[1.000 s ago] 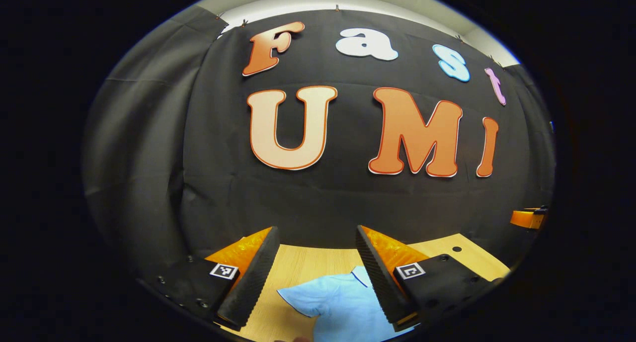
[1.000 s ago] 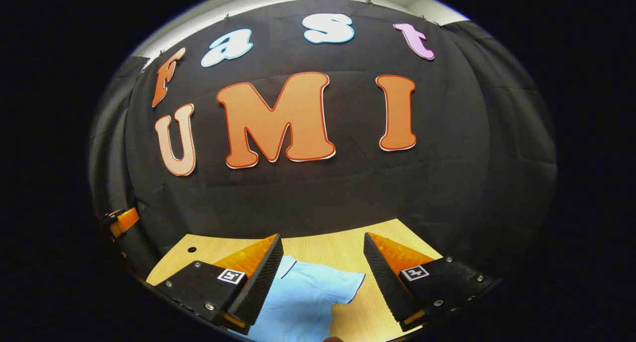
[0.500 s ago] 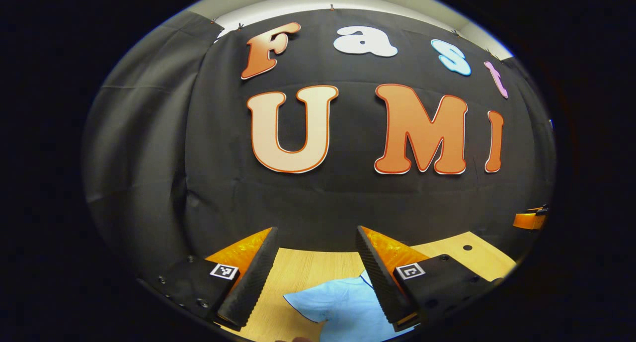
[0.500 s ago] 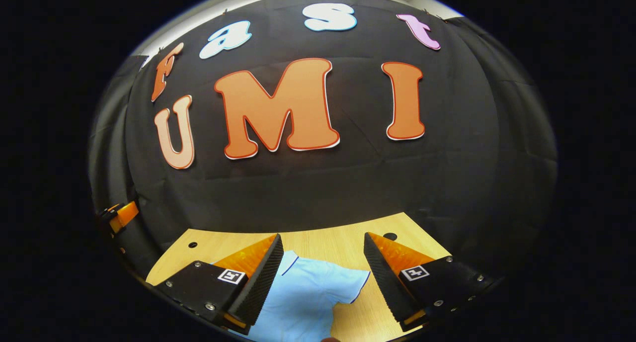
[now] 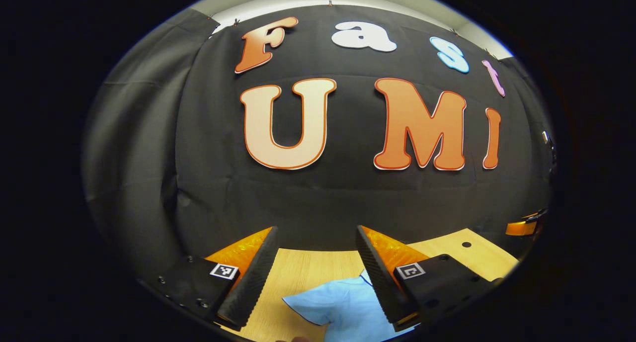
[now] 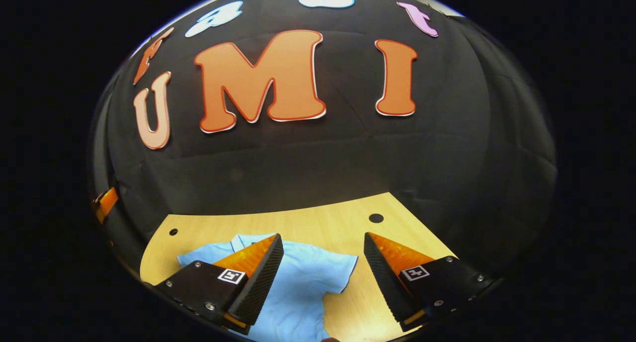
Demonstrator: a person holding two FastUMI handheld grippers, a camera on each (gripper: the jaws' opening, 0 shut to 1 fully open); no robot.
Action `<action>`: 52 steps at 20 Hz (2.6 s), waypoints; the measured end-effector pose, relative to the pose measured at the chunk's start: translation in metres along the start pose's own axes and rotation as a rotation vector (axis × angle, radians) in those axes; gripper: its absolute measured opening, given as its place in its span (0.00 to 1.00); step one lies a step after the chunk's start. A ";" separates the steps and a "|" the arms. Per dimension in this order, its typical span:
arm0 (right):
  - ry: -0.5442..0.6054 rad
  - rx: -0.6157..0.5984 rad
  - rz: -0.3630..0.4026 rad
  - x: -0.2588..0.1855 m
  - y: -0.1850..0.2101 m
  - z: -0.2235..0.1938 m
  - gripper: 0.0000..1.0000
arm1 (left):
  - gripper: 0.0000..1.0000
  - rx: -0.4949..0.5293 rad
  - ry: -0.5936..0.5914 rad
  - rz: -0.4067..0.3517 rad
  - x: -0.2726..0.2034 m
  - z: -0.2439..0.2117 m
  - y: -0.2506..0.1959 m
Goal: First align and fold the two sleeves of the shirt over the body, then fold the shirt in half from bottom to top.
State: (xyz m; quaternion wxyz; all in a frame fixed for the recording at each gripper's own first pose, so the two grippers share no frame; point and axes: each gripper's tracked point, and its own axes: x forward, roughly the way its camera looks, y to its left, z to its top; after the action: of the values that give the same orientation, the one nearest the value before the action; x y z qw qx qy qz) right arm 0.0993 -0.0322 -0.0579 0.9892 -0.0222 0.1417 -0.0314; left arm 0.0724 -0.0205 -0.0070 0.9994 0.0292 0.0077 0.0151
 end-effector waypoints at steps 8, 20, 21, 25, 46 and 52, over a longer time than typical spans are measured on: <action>0.358 0.033 -0.022 0.063 -0.018 -0.065 0.98 | 0.99 -0.006 0.007 0.022 0.007 -0.008 0.022; 0.797 0.063 -0.137 0.145 -0.043 -0.175 0.99 | 0.99 0.009 0.033 0.076 0.009 -0.020 0.058; 0.802 0.063 -0.148 0.150 -0.045 -0.180 0.99 | 0.99 0.010 0.034 0.079 0.011 -0.023 0.060; 0.859 0.067 -0.192 0.164 -0.057 -0.204 0.99 | 0.99 0.019 0.050 0.097 0.011 -0.030 0.067; 0.893 0.098 -0.201 0.165 -0.047 -0.229 0.03 | 0.99 -0.018 0.103 0.119 0.009 -0.055 0.082; 0.732 0.004 -0.117 0.156 -0.013 -0.175 0.01 | 1.00 -0.004 0.116 0.153 0.000 -0.060 0.106</action>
State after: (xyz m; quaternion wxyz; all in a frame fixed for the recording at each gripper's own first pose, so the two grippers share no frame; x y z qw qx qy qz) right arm 0.1990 -0.0616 -0.2682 0.8695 -0.0155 0.4848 -0.0938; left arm 0.0688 0.0883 -0.0602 0.9933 0.0266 0.0634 0.0929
